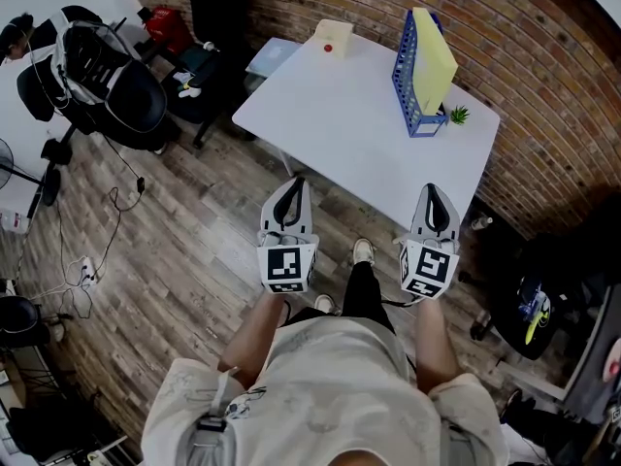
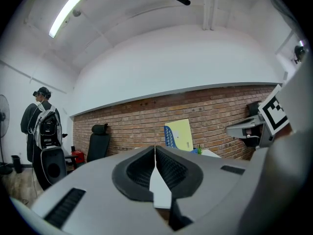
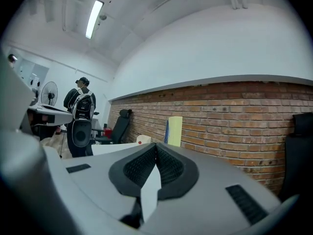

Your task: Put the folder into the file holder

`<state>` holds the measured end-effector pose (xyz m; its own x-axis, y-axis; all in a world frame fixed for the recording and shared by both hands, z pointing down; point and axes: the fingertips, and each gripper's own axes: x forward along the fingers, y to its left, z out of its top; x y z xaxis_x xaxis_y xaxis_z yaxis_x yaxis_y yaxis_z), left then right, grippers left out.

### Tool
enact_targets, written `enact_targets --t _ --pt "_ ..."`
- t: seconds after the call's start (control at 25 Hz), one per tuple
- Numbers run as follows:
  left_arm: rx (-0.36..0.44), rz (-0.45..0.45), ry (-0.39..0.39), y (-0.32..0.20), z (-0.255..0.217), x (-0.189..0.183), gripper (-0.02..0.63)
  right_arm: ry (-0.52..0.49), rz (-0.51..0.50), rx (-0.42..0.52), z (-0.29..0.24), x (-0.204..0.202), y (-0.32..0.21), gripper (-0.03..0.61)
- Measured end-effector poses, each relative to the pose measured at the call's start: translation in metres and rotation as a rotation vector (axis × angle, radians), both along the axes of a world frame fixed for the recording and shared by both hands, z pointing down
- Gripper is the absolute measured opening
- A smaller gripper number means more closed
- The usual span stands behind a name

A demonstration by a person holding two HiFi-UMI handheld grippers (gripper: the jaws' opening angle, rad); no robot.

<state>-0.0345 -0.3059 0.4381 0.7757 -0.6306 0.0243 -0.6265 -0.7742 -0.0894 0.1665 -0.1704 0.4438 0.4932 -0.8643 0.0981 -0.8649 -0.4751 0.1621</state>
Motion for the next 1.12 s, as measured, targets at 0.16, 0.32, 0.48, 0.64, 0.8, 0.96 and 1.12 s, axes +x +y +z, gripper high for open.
enact_targets --t 0.16,0.32,0.48,0.64,0.8,0.96,1.12 --pt "0.007 -0.004 -0.004 -0.001 -0.001 -0.001 0.020 -0.010 0.002 -0.007 0.004 0.001 0.001 0.018" --pt "0.011 -0.010 -0.001 -0.002 -0.001 -0.003 0.020 -0.011 0.006 -0.013 0.005 0.003 0.003 0.020" --pt "0.011 -0.007 -0.003 -0.001 -0.001 -0.002 0.020 -0.008 0.014 -0.013 0.004 0.006 0.005 0.020" --pt "0.010 -0.014 -0.007 -0.003 0.000 -0.003 0.020 -0.004 0.028 -0.013 0.002 0.012 0.006 0.020" --pt "0.004 -0.014 -0.007 -0.002 0.000 -0.003 0.020 -0.004 0.029 -0.006 -0.001 0.012 0.009 0.020" --pt "0.006 -0.009 -0.003 -0.001 -0.002 0.001 0.020 -0.009 0.032 -0.006 0.000 0.013 0.011 0.020" --pt "-0.002 -0.008 -0.012 0.000 0.003 0.000 0.020 -0.016 0.029 -0.008 0.000 0.011 0.010 0.020"
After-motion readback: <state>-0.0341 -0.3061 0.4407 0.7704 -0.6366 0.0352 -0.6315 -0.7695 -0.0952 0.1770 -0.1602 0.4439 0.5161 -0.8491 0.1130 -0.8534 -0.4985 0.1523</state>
